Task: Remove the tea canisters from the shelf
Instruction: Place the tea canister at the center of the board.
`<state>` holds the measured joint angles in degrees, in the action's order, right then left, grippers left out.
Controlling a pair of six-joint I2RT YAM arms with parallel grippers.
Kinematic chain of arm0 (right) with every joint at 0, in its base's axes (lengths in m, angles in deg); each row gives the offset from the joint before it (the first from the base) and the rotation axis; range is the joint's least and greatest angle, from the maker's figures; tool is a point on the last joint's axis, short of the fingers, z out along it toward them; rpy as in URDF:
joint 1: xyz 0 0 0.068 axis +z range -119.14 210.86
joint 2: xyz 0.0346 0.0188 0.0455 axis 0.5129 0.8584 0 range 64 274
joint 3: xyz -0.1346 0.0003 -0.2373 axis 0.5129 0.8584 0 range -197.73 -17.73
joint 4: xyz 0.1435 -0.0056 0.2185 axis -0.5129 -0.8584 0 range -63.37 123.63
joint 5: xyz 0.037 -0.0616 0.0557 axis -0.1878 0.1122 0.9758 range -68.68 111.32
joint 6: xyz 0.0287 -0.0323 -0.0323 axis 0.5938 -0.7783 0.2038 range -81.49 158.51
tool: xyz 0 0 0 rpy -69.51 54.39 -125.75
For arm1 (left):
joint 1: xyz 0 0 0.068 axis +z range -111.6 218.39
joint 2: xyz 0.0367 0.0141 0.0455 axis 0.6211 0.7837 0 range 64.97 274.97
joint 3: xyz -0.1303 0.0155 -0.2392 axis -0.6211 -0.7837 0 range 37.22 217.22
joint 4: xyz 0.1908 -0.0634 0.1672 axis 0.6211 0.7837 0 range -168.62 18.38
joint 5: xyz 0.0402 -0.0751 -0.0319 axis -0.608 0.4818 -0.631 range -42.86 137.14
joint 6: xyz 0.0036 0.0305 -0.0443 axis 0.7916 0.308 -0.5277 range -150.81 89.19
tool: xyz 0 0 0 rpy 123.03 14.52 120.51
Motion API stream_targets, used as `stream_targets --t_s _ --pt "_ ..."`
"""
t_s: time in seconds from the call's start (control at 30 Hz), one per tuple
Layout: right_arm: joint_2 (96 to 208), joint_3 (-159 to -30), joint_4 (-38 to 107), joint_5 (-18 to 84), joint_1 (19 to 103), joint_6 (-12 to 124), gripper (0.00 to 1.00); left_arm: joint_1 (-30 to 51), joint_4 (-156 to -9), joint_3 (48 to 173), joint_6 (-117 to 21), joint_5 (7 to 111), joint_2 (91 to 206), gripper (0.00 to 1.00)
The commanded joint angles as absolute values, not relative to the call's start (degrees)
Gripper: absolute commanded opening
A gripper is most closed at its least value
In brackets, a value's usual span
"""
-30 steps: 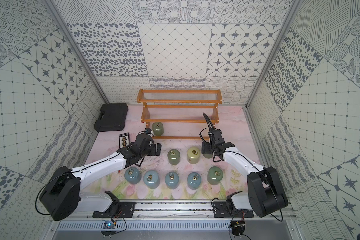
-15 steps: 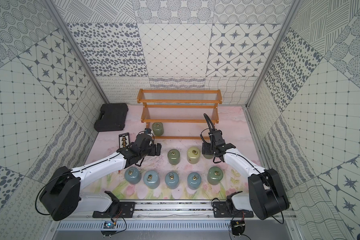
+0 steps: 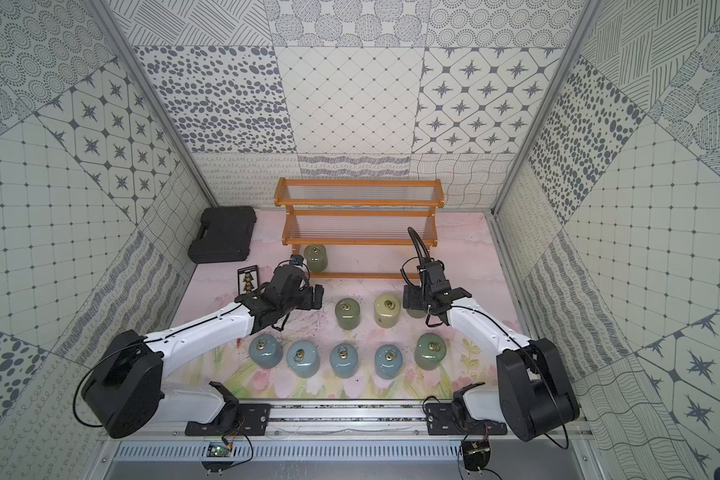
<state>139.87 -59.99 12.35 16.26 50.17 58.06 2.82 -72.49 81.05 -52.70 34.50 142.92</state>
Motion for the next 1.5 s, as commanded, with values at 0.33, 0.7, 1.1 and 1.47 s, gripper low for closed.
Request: stream_targets --t_s 0.33,0.7,1.1,1.47 --pt "136.5 -60.8 14.3 15.6 50.4 58.5 0.93 3.2 -73.5 82.4 -51.7 33.6 143.1 1.0" --pt "136.4 -64.2 12.5 15.2 50.3 56.8 1.0 3.8 -72.0 86.9 -50.1 34.0 146.2 1.0" --pt "135.9 -67.0 12.4 14.7 49.9 55.8 1.0 6.3 -69.1 94.7 -49.2 34.9 152.6 1.0" --pt "135.2 -67.1 13.0 15.3 49.8 56.3 1.0 8.1 -69.1 99.4 -48.9 34.8 158.1 1.0"
